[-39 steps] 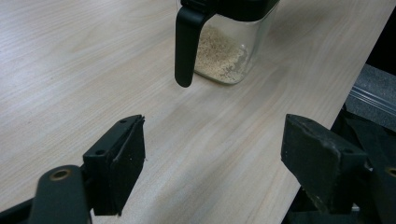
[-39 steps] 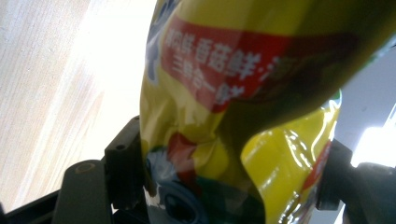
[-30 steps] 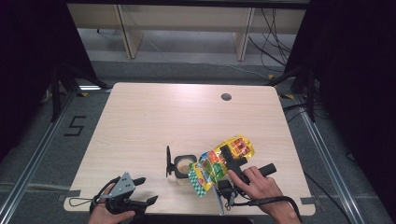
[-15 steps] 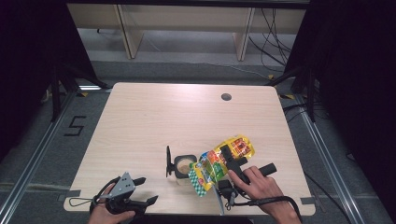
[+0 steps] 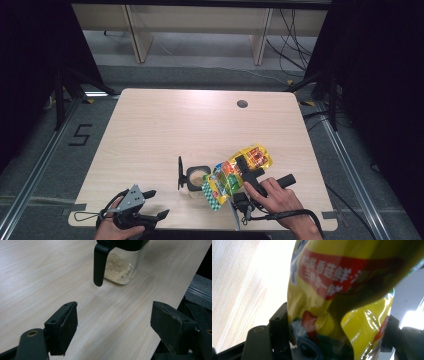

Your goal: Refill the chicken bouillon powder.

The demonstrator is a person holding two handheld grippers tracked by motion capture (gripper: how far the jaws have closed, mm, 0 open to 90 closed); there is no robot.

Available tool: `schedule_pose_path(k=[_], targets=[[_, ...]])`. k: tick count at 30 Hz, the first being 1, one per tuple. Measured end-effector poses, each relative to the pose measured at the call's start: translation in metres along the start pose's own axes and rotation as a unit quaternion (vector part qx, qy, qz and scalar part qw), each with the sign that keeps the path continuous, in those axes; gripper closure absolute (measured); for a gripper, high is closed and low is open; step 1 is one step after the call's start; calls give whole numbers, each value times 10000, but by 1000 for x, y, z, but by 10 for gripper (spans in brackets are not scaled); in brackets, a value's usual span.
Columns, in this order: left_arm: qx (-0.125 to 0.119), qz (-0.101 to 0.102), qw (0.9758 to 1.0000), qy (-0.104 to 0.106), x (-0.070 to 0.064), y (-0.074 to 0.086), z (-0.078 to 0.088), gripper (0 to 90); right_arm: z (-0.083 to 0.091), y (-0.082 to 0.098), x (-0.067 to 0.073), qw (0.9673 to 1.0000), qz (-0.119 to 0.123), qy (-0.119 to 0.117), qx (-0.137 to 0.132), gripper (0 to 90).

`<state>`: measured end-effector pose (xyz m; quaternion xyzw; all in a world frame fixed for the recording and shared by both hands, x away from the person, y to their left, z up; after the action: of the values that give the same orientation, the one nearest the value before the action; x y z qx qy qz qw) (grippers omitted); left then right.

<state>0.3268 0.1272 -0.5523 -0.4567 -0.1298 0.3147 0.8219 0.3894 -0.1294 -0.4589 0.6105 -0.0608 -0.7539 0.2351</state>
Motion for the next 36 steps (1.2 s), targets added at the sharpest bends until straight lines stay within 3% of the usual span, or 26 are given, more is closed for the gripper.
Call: schedule_pose_path(k=[5, 9, 10, 11, 12, 13, 18, 19, 21, 36], targets=[[-61, 28, 10000, 4, -1, -1, -1, 216, -1, 0, 2, 10000, -65, -20, 5, 319], [-64, 24, 10000, 4, -1, -1, 0, 216, 0, -1, 0, 10000, 40, 15, -5, 320], [-72, 141, 9999, -2, -2, -1, -1, 216, 0, -1, 0, 10000, 34, 18, -9, 321], [-66, 14, 10000, 6, 0, -1, 0, 216, 0, 0, 1, 10000, -19, 7, 2, 321], [-66, 14, 10000, 6, 0, -1, 0, 216, 0, 0, 1, 10000, -17, 10, 6, 321], [-81, 161, 9998, 0, -2, -1, -1, 216, 0, 0, 1, 10000, -17, 10, 6, 321], [-77, 144, 9999, -1, -2, -1, -1, 216, 1, 0, -2, 10000, 27, 43, 10, 337], [-72, 130, 9999, 2, -2, -1, -1, 216, 1, 1, 0, 9999, -114, 26, 45, 337], [-73, 127, 9999, 0, -2, -1, -1, 216, 0, 0, -1, 10000, 30, 19, 7, 338], [-44, 127, 9999, 10, -2, -1, 0, 216, 1, 1, -1, 10000, -31, 28, 17, 338]])
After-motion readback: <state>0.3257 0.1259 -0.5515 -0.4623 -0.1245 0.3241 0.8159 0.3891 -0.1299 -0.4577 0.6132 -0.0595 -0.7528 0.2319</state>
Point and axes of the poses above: each handheld gripper's, and its own axes: z roughly backward along the jaws, y roughly out of its underside, x roughly to its left, the point moved 10 cm from there along -z, roughly forward along the jaws
